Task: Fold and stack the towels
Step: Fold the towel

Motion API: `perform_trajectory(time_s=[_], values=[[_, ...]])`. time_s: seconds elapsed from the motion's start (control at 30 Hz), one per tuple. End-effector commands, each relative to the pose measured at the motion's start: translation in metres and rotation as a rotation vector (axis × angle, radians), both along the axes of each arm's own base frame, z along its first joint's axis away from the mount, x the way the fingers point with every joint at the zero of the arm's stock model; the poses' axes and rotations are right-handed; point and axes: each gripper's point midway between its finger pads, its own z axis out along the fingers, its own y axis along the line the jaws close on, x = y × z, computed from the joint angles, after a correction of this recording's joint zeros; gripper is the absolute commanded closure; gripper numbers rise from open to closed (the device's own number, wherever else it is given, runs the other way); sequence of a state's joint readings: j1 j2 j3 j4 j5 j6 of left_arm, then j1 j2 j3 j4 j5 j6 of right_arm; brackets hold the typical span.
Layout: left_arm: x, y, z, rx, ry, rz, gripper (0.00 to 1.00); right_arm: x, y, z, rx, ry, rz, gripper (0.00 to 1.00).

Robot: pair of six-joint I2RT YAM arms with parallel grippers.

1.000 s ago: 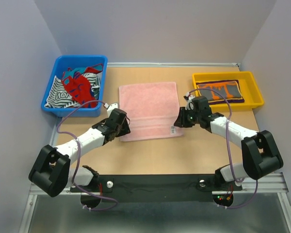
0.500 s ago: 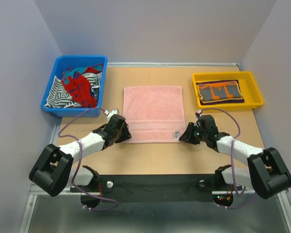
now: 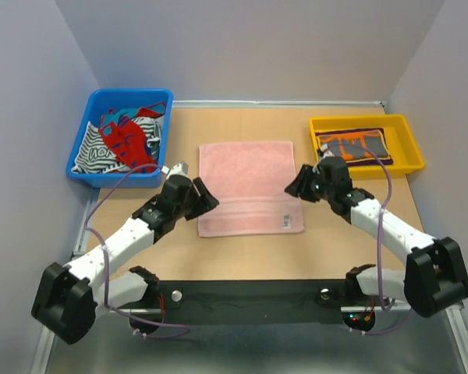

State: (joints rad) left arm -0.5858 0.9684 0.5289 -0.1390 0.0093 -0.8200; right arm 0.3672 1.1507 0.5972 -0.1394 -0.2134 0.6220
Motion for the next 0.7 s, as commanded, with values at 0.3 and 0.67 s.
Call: perform_trajectory(time_s=[0.3,0.67], values=[[0.247,-0.012,0.084,0.007,-0.321,0.135,0.41,0.237,0.039,0.096,0.067,-0.506,-0.201,0.54],[0.321,-0.001,-0.006,0.155,-0.204,0.176,0.53,0.309,-0.006,-0.002,0.033,-0.414,-0.345,0.55]])
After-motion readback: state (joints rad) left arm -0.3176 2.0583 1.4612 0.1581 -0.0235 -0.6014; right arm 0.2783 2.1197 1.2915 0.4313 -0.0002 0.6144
